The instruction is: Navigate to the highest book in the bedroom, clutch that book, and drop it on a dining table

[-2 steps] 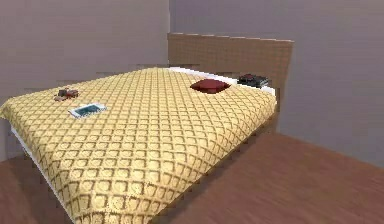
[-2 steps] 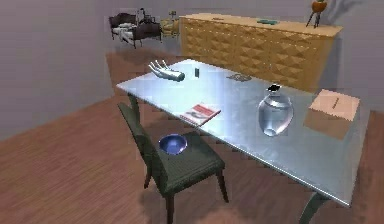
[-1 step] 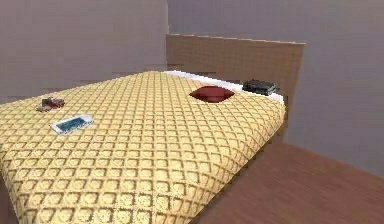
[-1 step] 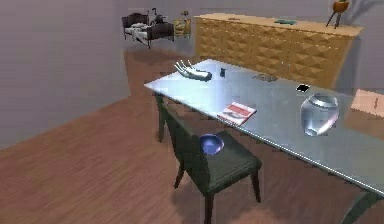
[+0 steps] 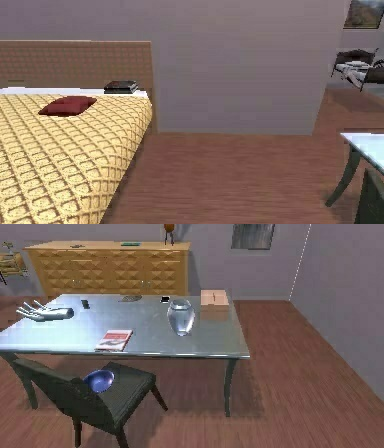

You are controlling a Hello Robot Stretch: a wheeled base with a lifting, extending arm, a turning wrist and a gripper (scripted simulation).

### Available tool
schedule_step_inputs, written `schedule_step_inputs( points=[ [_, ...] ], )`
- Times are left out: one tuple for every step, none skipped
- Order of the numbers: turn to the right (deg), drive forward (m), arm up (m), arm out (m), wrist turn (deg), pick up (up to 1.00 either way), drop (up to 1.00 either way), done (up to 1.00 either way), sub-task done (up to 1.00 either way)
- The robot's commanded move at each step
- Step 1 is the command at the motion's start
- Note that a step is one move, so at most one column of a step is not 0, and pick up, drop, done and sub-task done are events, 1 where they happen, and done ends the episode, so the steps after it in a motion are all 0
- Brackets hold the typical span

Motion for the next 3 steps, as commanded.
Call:
schedule_step_inputs(
  points=[
    [3.0, 0.0, 0.0, 0.0, 0.0, 0.0, 0.0, 0.0, 0.0],
    [0.0, 1.0, 0.0, 0.0, 0.0, 0.0, 0.0, 0.0, 0.0],
    [0.0, 0.5, 0.0, 0.0, 0.0, 0.0, 0.0, 0.0, 0.0]
  ],
)
